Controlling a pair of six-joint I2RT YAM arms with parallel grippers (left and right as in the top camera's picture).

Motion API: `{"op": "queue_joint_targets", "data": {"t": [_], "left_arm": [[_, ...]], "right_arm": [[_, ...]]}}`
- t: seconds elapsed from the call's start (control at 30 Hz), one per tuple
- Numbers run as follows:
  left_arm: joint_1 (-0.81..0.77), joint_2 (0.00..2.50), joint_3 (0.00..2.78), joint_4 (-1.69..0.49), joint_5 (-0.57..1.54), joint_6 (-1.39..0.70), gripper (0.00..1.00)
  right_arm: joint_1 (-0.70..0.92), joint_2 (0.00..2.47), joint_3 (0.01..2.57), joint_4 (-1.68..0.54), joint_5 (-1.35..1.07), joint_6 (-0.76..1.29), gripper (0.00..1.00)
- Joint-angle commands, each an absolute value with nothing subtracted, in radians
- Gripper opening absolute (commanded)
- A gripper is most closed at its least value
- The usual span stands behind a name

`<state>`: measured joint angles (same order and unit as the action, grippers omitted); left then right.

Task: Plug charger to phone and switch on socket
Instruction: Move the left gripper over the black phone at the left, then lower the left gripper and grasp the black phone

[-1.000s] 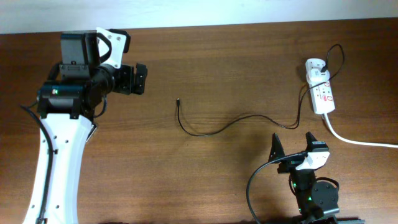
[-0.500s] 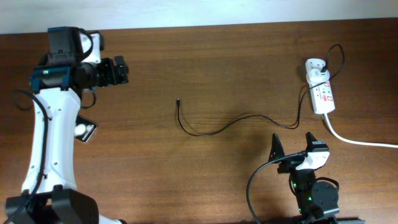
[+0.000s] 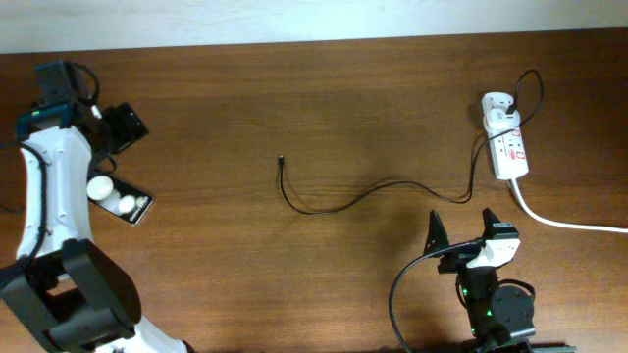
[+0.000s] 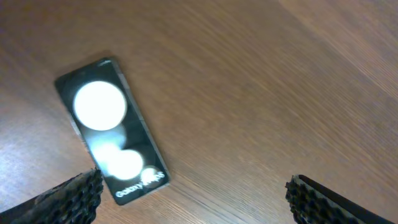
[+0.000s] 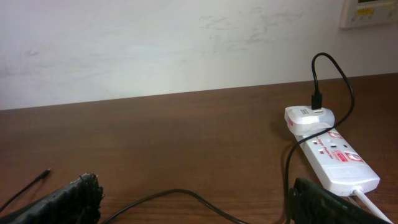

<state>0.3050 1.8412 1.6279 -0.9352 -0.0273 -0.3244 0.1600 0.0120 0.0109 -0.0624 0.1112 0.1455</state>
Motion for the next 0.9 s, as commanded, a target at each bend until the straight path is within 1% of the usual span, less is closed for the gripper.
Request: {"op": "queue_joint_targets", "data": {"t": [0.0,0.13,0.27,0.53,0.87], "left_arm": [[0.358,1.906,1.638,-0.963,-0.038,-0.379,0.99],[0.408,1.996,1.637,-0.975,-0.038,-0.382,0.99],[0.412,2.054,1.637,-0.970,-0.039,-0.382,0.99],[0.459,2.104,1.637,-0.957,-0.042,-0.381,0.99],[0.461,2.151,1.637,-0.932,-0.042,-0.381,0.99]], "right_arm": [[0.157,0.004,0.006,-0.071,0.113,0.139,0.99],[0.157,0.004,0.006,-0.071,0.113,0.139,0.99],[0.157,0.004,0.006,-0.071,0.113,0.139,0.99],[0.157,0.004,0.006,-0.071,0.113,0.139,0.99],[0.157,0.004,0.006,-0.071,0.113,0.139,0.99]]}}
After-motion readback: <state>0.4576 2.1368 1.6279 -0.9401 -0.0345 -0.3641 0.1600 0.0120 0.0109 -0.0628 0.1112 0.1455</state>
